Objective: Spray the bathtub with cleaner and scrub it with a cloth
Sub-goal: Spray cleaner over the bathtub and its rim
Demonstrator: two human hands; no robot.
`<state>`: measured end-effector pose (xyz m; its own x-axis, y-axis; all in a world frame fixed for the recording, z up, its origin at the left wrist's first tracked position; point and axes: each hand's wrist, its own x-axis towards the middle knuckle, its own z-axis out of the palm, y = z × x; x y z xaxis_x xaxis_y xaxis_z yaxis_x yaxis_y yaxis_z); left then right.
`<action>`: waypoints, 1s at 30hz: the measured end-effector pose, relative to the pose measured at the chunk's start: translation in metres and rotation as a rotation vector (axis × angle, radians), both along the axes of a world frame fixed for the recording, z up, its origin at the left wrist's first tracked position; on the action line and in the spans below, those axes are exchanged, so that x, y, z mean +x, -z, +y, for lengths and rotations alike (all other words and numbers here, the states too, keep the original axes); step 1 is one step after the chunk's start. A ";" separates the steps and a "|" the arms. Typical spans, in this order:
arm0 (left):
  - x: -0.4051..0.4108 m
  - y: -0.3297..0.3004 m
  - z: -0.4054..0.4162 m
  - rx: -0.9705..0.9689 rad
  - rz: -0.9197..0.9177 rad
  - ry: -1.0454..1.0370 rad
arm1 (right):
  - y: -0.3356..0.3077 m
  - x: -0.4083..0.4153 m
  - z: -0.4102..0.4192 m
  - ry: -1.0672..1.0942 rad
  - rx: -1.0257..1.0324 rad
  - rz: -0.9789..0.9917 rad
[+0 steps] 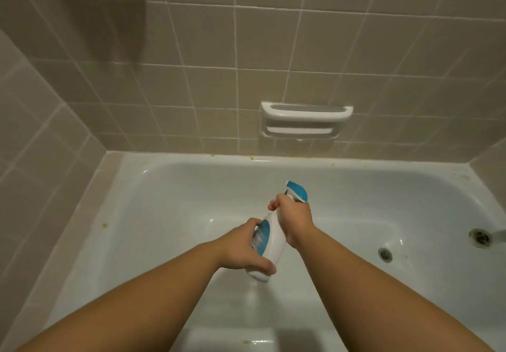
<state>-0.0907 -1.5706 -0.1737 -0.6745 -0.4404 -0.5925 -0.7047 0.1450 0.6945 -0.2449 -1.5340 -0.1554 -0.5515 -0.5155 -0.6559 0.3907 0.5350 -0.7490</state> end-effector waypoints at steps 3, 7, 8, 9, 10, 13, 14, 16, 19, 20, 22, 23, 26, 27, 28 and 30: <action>0.039 0.001 -0.014 0.009 -0.005 -0.044 | 0.000 0.039 -0.024 -0.045 0.023 -0.006; 0.091 0.003 -0.033 -0.016 -0.009 -0.134 | 0.001 0.091 -0.055 -0.095 0.010 -0.005; 0.104 0.003 -0.038 -0.020 -0.004 -0.161 | 0.002 0.103 -0.062 -0.118 0.007 0.002; 0.118 0.004 -0.042 -0.024 -0.003 -0.186 | 0.003 0.115 -0.069 -0.142 0.004 0.005; 0.130 0.005 -0.046 -0.025 -0.005 -0.209 | 0.005 0.127 -0.075 -0.164 -0.001 0.003; 0.161 0.007 -0.051 -0.028 -0.021 -0.266 | 0.007 0.160 -0.095 -0.223 0.007 0.001; 0.170 0.008 -0.052 -0.034 -0.028 -0.287 | 0.008 0.171 -0.102 -0.239 0.005 0.005; 0.189 0.010 -0.056 -0.040 -0.028 -0.337 | 0.009 0.191 -0.113 -0.273 -0.005 0.011; 0.217 0.014 -0.063 -0.044 -0.029 -0.406 | 0.010 0.218 -0.127 -0.346 -0.009 0.018; 0.226 0.015 -0.065 -0.044 -0.030 -0.426 | 0.011 0.226 -0.131 -0.367 -0.010 0.015; 0.240 0.017 -0.065 -0.044 -0.028 -0.462 | 0.012 0.242 -0.140 -0.402 -0.011 0.005; 0.246 0.018 -0.065 -0.045 -0.029 -0.480 | 0.012 0.251 -0.144 -0.410 -0.013 0.000; 0.266 0.019 -0.067 -0.053 -0.045 -0.531 | 0.012 0.275 -0.152 -0.436 -0.020 0.000; 0.273 0.019 -0.067 -0.053 -0.049 -0.545 | 0.013 0.282 -0.154 -0.463 -0.027 0.010; 0.280 0.020 -0.067 -0.049 -0.053 -0.560 | 0.014 0.289 -0.155 -0.495 -0.038 0.020; 0.293 0.021 -0.063 -0.041 -0.064 -0.588 | 0.016 0.303 -0.156 -0.538 -0.045 0.022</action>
<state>0.2023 -1.6338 -0.1949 -0.2737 -0.7530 -0.5984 -0.7150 -0.2568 0.6502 0.0578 -1.6895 -0.1710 -0.2149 -0.7561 -0.6182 0.0543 0.6228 -0.7805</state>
